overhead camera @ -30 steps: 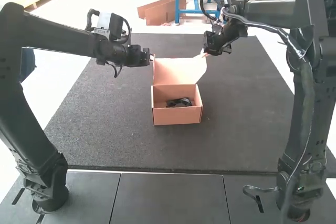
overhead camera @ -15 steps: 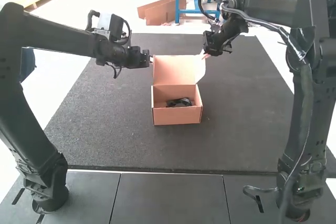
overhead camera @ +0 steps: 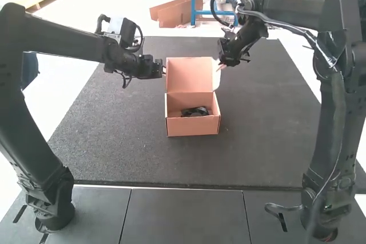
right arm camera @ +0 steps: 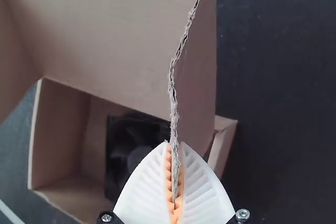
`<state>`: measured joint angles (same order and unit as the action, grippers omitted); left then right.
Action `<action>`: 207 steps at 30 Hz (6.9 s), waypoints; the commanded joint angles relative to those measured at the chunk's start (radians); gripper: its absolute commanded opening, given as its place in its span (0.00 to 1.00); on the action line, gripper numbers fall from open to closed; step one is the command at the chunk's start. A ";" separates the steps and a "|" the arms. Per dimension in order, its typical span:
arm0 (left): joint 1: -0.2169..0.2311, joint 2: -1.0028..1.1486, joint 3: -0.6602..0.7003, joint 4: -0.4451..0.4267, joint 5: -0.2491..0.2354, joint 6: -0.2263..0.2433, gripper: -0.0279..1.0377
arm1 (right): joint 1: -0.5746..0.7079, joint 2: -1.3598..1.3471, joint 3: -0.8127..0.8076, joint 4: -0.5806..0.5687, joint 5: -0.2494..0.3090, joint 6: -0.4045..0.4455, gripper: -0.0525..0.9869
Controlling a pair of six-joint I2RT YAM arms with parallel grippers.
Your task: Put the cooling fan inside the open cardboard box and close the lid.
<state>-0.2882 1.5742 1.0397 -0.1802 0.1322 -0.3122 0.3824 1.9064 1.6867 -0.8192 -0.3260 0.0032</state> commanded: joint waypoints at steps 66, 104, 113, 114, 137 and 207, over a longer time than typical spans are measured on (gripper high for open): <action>-0.078 -0.347 -0.179 -0.088 -0.014 -0.024 0.93 | 0.110 -0.211 -0.436 0.097 0.021 0.021 0.04; -0.178 -0.175 0.059 -0.012 -0.109 -0.013 0.93 | -0.217 -0.511 -0.463 0.371 0.324 0.021 0.89; -0.193 -0.131 0.112 -0.012 -0.114 -0.011 0.93 | -0.241 -0.543 -0.502 0.353 0.214 0.060 0.89; -0.186 -0.131 0.111 -0.002 -0.118 -0.011 0.93 | -0.240 -0.543 -0.507 0.353 0.214 0.060 0.89; -0.158 0.017 0.157 0.067 -0.138 0.078 0.93 | -0.249 -0.583 -0.493 0.262 0.176 0.093 0.89; -0.390 0.000 -0.155 -0.039 -0.384 0.236 0.93 | -0.261 -0.661 -0.436 0.221 0.093 0.118 0.89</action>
<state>-0.6693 1.5959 0.9176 -0.2054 -0.1913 -0.1146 0.1471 1.2816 1.2247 -0.5976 -0.2150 0.1066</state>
